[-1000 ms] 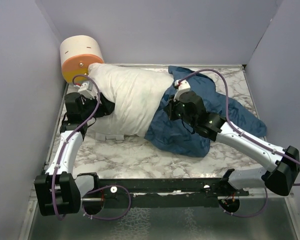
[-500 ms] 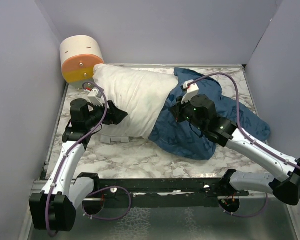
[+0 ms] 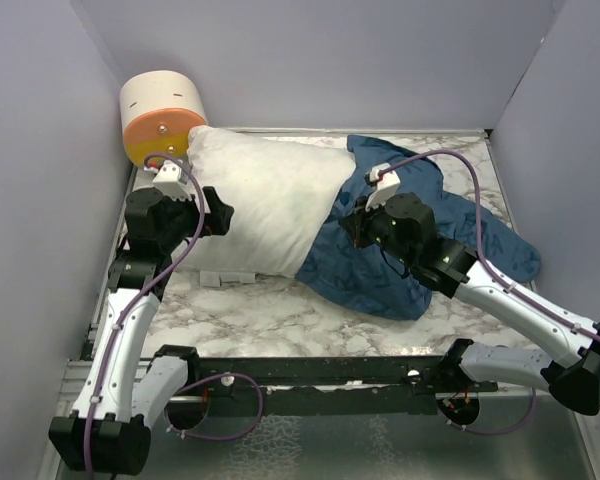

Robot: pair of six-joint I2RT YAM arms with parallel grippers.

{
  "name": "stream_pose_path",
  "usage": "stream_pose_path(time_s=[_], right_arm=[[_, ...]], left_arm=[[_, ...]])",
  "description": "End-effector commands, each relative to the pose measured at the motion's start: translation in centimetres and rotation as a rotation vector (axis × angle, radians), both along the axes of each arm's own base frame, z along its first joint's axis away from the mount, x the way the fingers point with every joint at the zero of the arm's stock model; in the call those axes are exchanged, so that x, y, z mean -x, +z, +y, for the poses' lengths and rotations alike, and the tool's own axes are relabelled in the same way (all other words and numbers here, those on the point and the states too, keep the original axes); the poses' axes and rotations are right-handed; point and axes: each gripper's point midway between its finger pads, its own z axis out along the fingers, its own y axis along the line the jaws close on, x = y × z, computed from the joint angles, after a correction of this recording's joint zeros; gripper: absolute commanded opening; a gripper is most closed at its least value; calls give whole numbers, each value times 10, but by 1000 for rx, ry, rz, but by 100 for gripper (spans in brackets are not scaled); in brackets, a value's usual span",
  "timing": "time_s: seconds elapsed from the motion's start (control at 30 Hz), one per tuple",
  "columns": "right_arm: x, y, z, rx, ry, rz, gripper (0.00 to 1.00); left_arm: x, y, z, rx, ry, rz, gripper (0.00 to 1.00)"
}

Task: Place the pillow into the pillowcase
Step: Stuff the pillow into the pillowcase.

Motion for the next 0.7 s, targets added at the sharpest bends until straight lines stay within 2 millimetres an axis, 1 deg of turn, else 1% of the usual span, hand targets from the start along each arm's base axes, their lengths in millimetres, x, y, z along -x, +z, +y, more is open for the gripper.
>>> stream_pose_path(time_s=[0.0,0.07,0.17,0.2,0.23,0.27,0.3,0.33,0.37,0.4,0.43,0.47,0.5,0.57,0.6,0.67], right_arm=[[-2,11,18,-53,61,-21,1],[-3,10,20,-53,66,-18,1],[-5,10,23,-58,73,-19,1],[-5,10,25,-57,76,-18,1],[-6,9,26,-57,79,-15,1],[-7,8,28,-56,81,-14,1],[-9,8,30,-55,83,-12,1],[-10,8,32,-54,86,-13,1],[-13,9,34,-53,90,-15,1],[-14,13,37,-57,96,-23,1],[-17,18,40,-62,101,-33,1],[-21,23,45,-66,108,-44,1],[-24,31,50,-73,117,-56,1],[-31,44,65,-92,151,-71,1],[-33,50,76,-106,177,-67,1],[-34,59,98,-138,250,-57,1]], left_arm=[[-31,-26,26,-61,83,85,99],[-47,-30,35,-3,94,87,99],[-63,-35,48,83,87,95,99],[-67,-39,46,107,62,110,99],[-69,-42,39,138,21,128,99],[-68,-45,28,181,-40,144,97],[-66,-47,16,231,-107,157,92],[-61,-47,3,285,-180,164,84],[-56,-48,-7,330,-236,174,71],[-50,-51,-17,364,-276,190,46],[-44,-54,-26,385,-309,209,25],[-36,-56,-38,386,-347,224,16],[-27,-59,-51,378,-384,239,10],[-10,-57,-78,357,-444,246,2],[-1,-54,-92,353,-476,242,0],[16,-45,-115,358,-536,228,0]])
